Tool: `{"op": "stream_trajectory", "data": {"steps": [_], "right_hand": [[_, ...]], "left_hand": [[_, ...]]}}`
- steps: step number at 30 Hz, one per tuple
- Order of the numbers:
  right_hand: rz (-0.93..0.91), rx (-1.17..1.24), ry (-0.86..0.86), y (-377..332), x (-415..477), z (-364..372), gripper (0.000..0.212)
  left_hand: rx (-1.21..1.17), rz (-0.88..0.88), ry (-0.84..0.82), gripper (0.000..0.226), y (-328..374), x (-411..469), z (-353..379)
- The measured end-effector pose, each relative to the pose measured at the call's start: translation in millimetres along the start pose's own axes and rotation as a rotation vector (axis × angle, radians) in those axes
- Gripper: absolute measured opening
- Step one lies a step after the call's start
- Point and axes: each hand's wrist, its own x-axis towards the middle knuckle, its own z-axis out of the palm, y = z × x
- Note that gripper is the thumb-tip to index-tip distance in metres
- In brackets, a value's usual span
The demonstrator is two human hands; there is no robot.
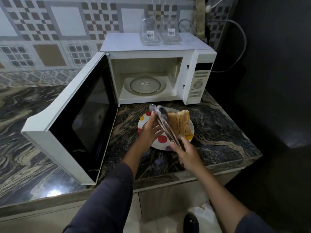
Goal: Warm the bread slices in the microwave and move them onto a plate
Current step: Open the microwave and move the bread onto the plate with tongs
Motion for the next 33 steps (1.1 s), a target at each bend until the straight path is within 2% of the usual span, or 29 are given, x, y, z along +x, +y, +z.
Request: {"op": "stream_trajectory", "data": {"steps": [4, 6, 8, 10, 13, 16, 20, 22, 24, 30, 33], "right_hand": [[0.025, -0.004, -0.105, -12.1, 13.9, -2.6, 0.013], [0.021, -0.038, -0.117, -12.5, 23.5, -3.7, 0.015], [0.038, -0.036, -0.135, -16.1, 29.6, -2.9, 0.025], [0.053, -0.005, -0.122, -16.4, 36.4, -3.7, 0.027], [0.090, 0.046, -0.119, -12.1, 46.1, -8.2, 0.022], [0.139, 0.060, -0.123, -2.5, 47.5, -10.8, 0.025], [0.124, 0.102, -0.062, 4.0, 49.7, -15.8, 0.029], [0.119, 0.132, -0.045, 3.7, 52.8, -21.0, 0.030], [0.102, 0.078, -0.048, 1.9, 56.1, -25.3, 0.031], [0.059, -0.125, -0.201, -14.6, 69.5, -20.8, 0.044], [-0.003, -0.165, -0.217, -25.2, 74.0, -7.8, 0.032]], "left_hand": [[-0.158, 0.092, 0.026, 0.037, 6.5, 0.7, -8.1], [-0.176, 0.126, 0.084, 0.027, 9.5, 1.3, -13.3], [-0.176, 0.162, 0.148, 0.014, 14.4, 0.2, -16.8], [-0.239, 0.189, 0.228, 0.010, 19.8, -0.3, -19.4], [-0.363, 0.219, 0.324, 0.009, 26.4, 3.3, -28.6], [-0.449, 0.209, 0.364, 0.010, 23.1, 7.2, -33.7], [-0.506, 0.203, 0.415, 0.026, 19.0, 11.7, -33.2], [-0.506, 0.193, 0.416, 0.028, 18.6, 13.2, -31.2], [-0.512, 0.179, 0.403, 0.020, 18.4, 14.4, -29.5], [-0.392, 0.185, 0.327, 0.004, 18.7, 15.3, -14.8], [-0.266, 0.163, 0.251, 0.006, 19.4, 13.4, -7.4]]}}
